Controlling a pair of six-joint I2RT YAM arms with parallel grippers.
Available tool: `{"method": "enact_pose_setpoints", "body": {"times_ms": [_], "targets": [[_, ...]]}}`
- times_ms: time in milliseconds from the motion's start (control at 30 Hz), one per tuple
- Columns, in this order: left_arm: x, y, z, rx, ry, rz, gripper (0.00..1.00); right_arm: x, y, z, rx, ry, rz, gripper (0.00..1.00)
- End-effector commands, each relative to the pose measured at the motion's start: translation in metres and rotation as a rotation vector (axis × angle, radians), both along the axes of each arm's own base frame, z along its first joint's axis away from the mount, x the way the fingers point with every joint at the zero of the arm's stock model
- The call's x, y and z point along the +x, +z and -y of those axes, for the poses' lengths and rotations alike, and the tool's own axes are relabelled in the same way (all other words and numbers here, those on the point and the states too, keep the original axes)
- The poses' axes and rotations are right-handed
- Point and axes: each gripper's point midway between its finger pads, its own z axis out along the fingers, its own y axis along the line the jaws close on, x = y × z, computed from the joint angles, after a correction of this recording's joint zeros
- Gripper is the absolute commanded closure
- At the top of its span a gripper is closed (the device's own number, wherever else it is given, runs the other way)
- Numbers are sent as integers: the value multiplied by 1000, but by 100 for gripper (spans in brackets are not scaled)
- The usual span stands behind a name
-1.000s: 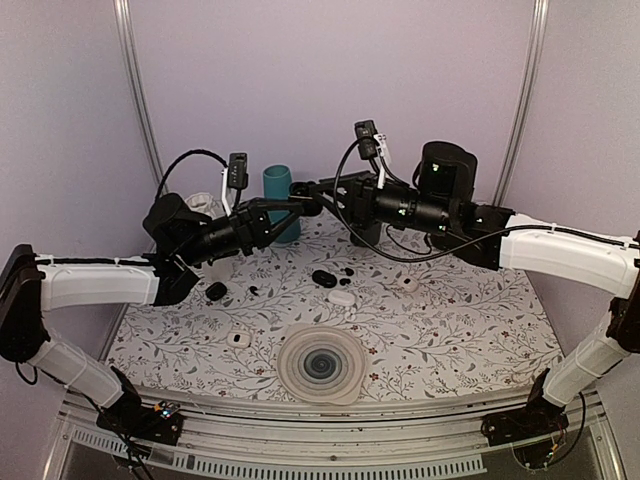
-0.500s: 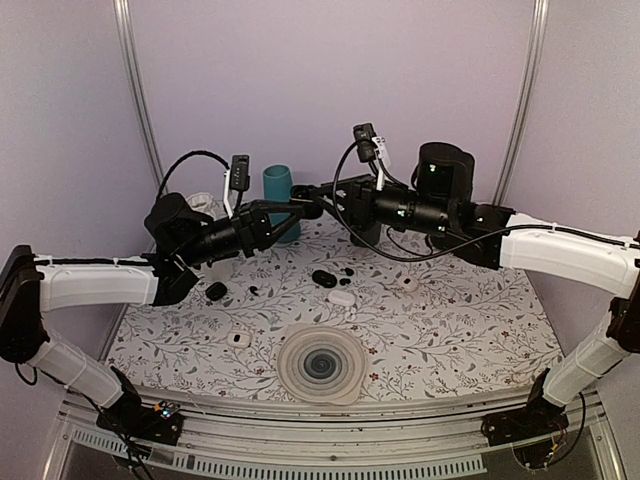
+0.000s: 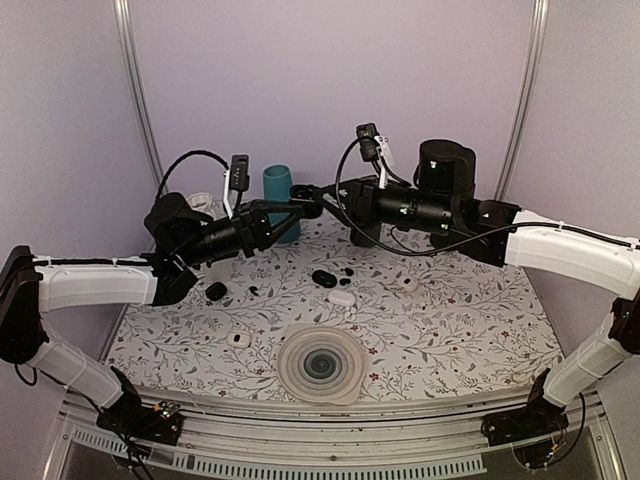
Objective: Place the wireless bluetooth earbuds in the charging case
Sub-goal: Insert the right earbud into the right side groove of the charging case.
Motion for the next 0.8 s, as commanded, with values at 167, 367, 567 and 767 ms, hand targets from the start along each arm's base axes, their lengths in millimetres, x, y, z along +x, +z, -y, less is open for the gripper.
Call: {"method": "enact_pose_setpoints", "body": {"times_ms": [167,367,567,767], "targets": [[1,4,-3,16,32,48,100,-1,36,14,53,-51,-31,34],[4,-7,-1,70,64,70,100,15,21,9,-7,-114,-158,25],[6,-10,1,104,96,99,100,25,7,4,-63,-152,-219,24],[6,-12,3,115,97,104,100,29,-8,-2,-108,-151,-244,22]]}}
